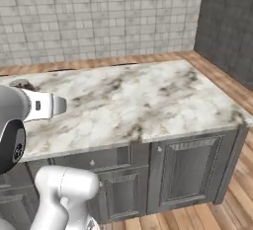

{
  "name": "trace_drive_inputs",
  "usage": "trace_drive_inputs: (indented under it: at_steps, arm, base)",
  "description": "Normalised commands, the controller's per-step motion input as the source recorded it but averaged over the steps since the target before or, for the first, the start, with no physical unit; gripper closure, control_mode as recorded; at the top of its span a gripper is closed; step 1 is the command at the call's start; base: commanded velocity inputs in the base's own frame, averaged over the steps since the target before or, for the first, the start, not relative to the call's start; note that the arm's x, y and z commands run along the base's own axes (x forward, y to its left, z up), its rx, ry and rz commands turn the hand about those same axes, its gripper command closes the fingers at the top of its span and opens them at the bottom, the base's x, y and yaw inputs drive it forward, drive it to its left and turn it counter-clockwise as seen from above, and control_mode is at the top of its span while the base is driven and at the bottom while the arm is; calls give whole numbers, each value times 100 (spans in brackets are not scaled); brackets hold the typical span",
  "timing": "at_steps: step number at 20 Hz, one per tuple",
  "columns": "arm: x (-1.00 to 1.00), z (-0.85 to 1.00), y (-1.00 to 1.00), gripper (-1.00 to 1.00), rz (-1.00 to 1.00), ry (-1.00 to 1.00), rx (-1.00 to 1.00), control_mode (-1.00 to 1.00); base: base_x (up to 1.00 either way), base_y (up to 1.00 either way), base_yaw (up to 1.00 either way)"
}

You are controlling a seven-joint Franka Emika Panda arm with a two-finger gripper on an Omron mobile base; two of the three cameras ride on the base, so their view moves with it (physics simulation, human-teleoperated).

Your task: Open the cabinet directly in front. Then move the liquor and the mug to the dining counter with the jar on it.

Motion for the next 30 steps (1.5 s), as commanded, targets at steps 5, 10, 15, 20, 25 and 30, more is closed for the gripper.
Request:
trace_drive_inputs:
  at_steps: [5, 10, 15, 20, 25, 30]
  arm:
    - [0, 0, 0, -100, 0, 0, 0, 100]
    - [0, 0, 0, -100, 0, 0, 0, 100]
    - [0, 0, 0, -100, 0, 0, 0, 100]
    - [0, 0, 0, -100, 0, 0, 0, 100]
    - [0, 0, 0, -100, 0, 0, 0, 100]
    - [0, 0, 0, -100, 0, 0, 0, 100]
  base:
    - [-18, 12, -99]
    - [0, 1, -100]
    - [0, 0, -100]
    - [0, 0, -100]
    - [0, 0, -100]
    - [0, 0, -100]
